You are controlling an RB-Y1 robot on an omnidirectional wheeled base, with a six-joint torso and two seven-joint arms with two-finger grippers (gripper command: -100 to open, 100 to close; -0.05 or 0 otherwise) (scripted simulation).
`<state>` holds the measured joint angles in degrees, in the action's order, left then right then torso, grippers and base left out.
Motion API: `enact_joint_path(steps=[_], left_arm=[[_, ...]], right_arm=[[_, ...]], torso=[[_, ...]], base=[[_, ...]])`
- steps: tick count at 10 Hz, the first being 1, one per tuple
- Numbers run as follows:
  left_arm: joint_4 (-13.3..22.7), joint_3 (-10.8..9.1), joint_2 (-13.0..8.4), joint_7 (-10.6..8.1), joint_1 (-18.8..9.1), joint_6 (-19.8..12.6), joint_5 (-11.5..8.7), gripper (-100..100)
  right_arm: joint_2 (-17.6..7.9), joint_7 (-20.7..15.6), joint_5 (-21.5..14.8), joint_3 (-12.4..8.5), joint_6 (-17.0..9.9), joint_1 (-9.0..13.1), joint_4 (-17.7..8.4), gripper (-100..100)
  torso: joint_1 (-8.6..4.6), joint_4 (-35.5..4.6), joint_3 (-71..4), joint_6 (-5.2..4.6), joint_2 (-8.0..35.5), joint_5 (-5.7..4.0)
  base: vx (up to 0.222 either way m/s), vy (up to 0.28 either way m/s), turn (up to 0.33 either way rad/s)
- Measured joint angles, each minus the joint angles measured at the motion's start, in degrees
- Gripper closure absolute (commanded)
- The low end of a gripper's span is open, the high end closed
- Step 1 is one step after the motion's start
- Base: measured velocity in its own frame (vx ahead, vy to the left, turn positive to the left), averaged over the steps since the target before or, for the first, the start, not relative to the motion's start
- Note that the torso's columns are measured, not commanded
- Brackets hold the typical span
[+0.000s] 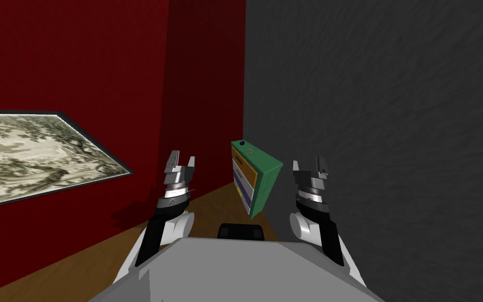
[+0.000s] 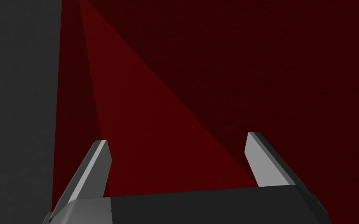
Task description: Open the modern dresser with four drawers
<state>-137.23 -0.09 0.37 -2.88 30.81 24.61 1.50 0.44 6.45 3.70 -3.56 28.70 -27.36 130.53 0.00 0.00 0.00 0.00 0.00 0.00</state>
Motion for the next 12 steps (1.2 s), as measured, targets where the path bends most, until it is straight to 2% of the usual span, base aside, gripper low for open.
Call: enact_joint_path(steps=[2,9,10,12], left_arm=[[0.0,0.0,0.0,0.0,0.0,0.0,0.0,0],[-0.02,0.0,0.0,0.0,0.0,0.01,0.0,0],[-0.02,0.0,0.0,0.0,0.0,0.01,0.0,0],[0.01,0.0,0.0,0.0,0.0,0.0,0.0,0]], right_arm=[[0.0,0.0,0.0,0.0,0.0,0.0,0.0,0],[0.0,0.0,0.0,0.0,0.01,0.0,0.02,0],[0.0,0.0,0.0,0.0,0.01,0.0,0.02,-100],[-2.53,-0.19,-1.39,-0.13,-1.17,0.11,-0.7,-100]], torso=[[0.0,-6.0,-12.0,0.0,5.97,0.0],[0.0,-35.37,-70.73,0.0,35.39,0.0],[0.0,-39.6,-79.19,0.0,39.62,0.0],[0.11,-42.05,-84.25,0.0,42.09,0.03]], base=[[0.0,0.0,0.0],[0.0,0.0,0.0],[0.002,0.018,-0.008],[-0.006,0.055,-0.015]])
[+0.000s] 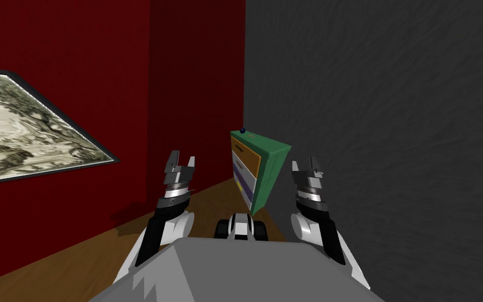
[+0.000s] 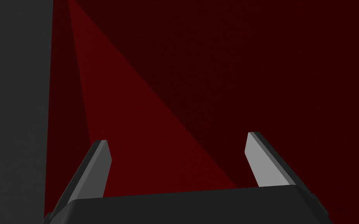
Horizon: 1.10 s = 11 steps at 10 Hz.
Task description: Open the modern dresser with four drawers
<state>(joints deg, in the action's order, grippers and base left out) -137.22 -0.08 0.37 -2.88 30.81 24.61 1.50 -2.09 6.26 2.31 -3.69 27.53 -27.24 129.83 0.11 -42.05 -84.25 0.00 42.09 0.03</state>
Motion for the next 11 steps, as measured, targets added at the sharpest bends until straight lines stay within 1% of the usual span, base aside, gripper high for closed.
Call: enact_joint_path(steps=[2,3,4,5,6,8,9,10,11], left_arm=[[0.0,0.0,0.0,0.0,0.0,0.0,0.0,0],[0.0,0.01,0.01,0.0,0.0,0.0,0.0,0],[0.0,0.0,0.0,0.0,0.0,0.0,0.0,0],[0.0,0.0,0.0,0.0,0.0,0.0,0.0,0],[0.0,0.01,0.01,0.0,0.0,0.0,0.0,0],[0.0,0.0,0.0,0.0,0.0,0.0,0.0,0],[0.0,0.0,0.0,0.0,0.0,0.0,0.0,0],[0.0,0.0,0.0,0.0,0.0,0.0,0.0,0],[0.0,0.0,0.0,0.0,0.0,0.0,0.0,0]], right_arm=[[-2.91,-0.18,-2.41,-0.4,-2.23,-0.26,-0.86,-100],[-4.03,-0.49,-4.03,-0.38,-2.71,-0.27,-2.68,-100],[-4.37,-0.83,-5.09,-0.2,-3.3,-0.12,-3.24,-100],[-4.71,-1.35,-6.86,0.19,-4.63,-0.2,-3.45,-100],[-5.43,-1.94,-8.76,0.1,-5.63,0.57,-5.91,-100],[-6.74,-2.21,-11.39,-0.43,-8.05,0.79,-7.14,-100],[-7.2,-2.29,-12.39,-0.57,-9.22,0.76,-7.22,-100],[-7.62,-2.63,-14.04,-0.61,-10.75,1.18,-8.24,-100],[-7.94,-2.85,-15.22,-0.62,-11.97,1.32,-8.56,-100]], torso=[[0.02,-0.21,-0.31,0.0,0.17,0.0],[0.0,-0.21,-0.34,0.0,0.14,-0.01],[-0.12,-0.22,-0.34,0.01,0.17,-0.03],[-0.15,-0.23,-0.32,0.0,0.19,-0.05],[-0.08,-0.24,-0.29,0.0,0.24,-0.03],[-0.15,-0.22,-0.34,0.0,0.16,-0.05],[-0.17,-0.22,-0.35,0.0,0.16,-0.04],[-0.09,-0.22,-0.35,0.0,0.14,-0.03],[-0.08,-0.23,-0.32,0.0,0.21,-0.02]], base=[[0.004,0.096,-0.018],[0.007,0.087,-0.009],[0.005,0.082,-0.01],[-0.014,0.11,-0.02],[-0.005,0.086,-0.01],[0.012,0.074,-0.01],[0.019,0.083,-0.013],[0.006,0.084,-0.007],[0.002,0.113,-0.01]])
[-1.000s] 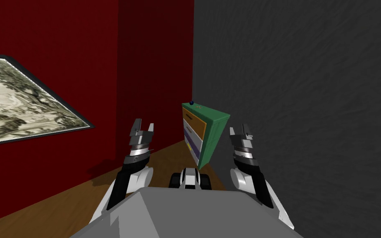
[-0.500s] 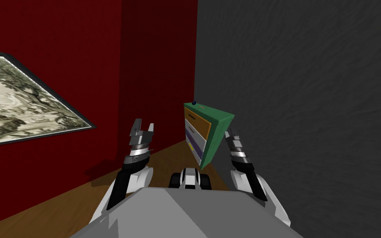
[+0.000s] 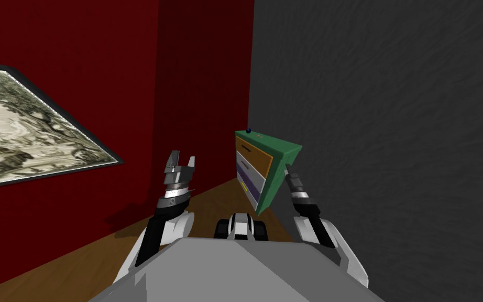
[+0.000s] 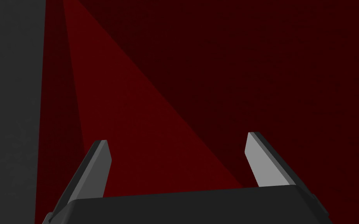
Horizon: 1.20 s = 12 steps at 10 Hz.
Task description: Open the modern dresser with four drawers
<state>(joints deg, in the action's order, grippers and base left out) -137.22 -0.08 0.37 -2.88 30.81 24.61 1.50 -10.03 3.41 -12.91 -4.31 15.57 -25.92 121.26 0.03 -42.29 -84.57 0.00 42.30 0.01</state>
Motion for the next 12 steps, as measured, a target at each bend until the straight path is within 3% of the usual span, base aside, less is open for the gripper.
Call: enact_joint_path(steps=[3,5,9,12], left_arm=[[0.0,0.0,0.0,0.0,0.0,0.0,0.0,0],[0.0,0.0,0.0,0.0,0.0,0.0,0.0,0],[0.0,0.0,0.0,0.0,0.0,0.0,0.0,0],[0.0,0.0,0.0,0.0,0.0,0.0,0.0,0]], right_arm=[[-0.66,-1.15,-4.79,-0.06,-2.83,-1.13,-2.11,-100],[-1.12,-1.76,-7.87,-0.22,-5.76,0.33,-4.53,-100],[-0.81,-3.81,-15.06,-0.3,-10.44,1.23,-8.68,-100],[-2.0,-4.32,-19.72,-0.77,-14.42,0.84,-10.44,-100]], torso=[[-0.04,0.0,0.01,-0.01,0.0,-0.02],[-0.01,0.02,-0.03,0.0,-0.05,-0.02],[0.04,0.06,-0.04,0.08,-0.12,-0.05],[-0.08,0.02,-0.03,0.02,-0.05,-0.03]], base=[[0.004,0.09,-0.012],[0.012,0.094,-0.006],[0.018,0.107,-0.009],[0.022,0.109,-0.005]])
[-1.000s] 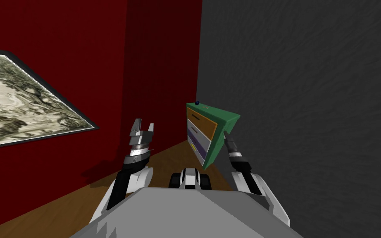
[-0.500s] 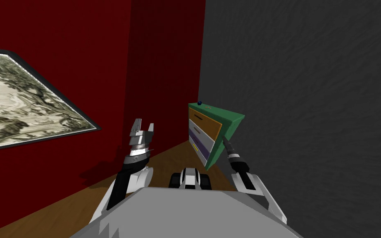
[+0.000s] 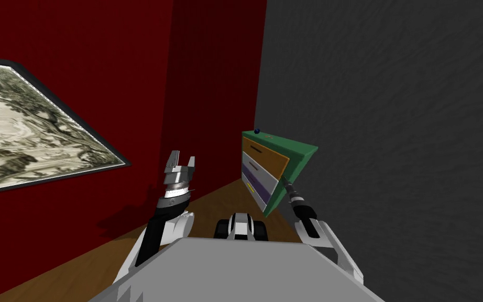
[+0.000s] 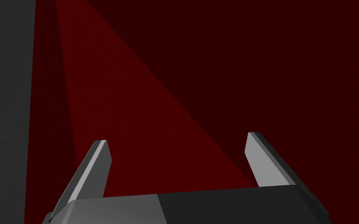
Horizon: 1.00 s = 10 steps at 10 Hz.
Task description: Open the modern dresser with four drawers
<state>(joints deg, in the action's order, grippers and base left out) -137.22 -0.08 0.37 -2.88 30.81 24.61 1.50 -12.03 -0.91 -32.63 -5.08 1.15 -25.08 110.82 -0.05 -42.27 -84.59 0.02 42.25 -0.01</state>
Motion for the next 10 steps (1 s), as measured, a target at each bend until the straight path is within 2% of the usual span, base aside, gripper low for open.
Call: enact_joint_path(steps=[1,4,5,7,10], left_arm=[[0.0,0.0,0.0,0.0,0.0,0.0,0.0,0],[0.0,0.0,0.0,0.0,0.0,0.0,0.0,0],[0.0,0.0,0.0,0.0,0.0,0.0,0.0,0],[0.0,0.0,0.0,0.0,0.0,0.0,0.0,0],[0.0,0.0,0.0,0.0,0.0,0.0,0.0,0]], right_arm=[[0.51,-0.76,-1.9,-0.33,-1.19,0.3,-1.8,-100],[0.35,-2.0,-7.12,-0.66,-4.78,1.03,-4.77,-100],[0.33,-2.58,-8.94,-1.0,-6.0,1.99,-6.83,-100],[0.01,-3.44,-12.26,-0.93,-8.67,1.07,-7.32,-100],[0.31,-5.03,-17.48,-1.01,-12.98,1.75,-9.81,-100]], torso=[[0.04,0.04,-0.02,0.05,-0.06,-0.04],[0.04,-0.01,0.0,-0.02,0.01,0.02],[0.05,0.01,-0.02,0.01,-0.05,-0.01],[0.1,0.0,0.0,0.0,-0.01,0.01],[-0.06,0.01,-0.01,-0.01,-0.01,-0.02]], base=[[0.009,0.093,0.008],[0.031,0.108,0.003],[0.029,0.087,0.0],[0.035,0.112,0.011],[0.05,0.093,0.016]])
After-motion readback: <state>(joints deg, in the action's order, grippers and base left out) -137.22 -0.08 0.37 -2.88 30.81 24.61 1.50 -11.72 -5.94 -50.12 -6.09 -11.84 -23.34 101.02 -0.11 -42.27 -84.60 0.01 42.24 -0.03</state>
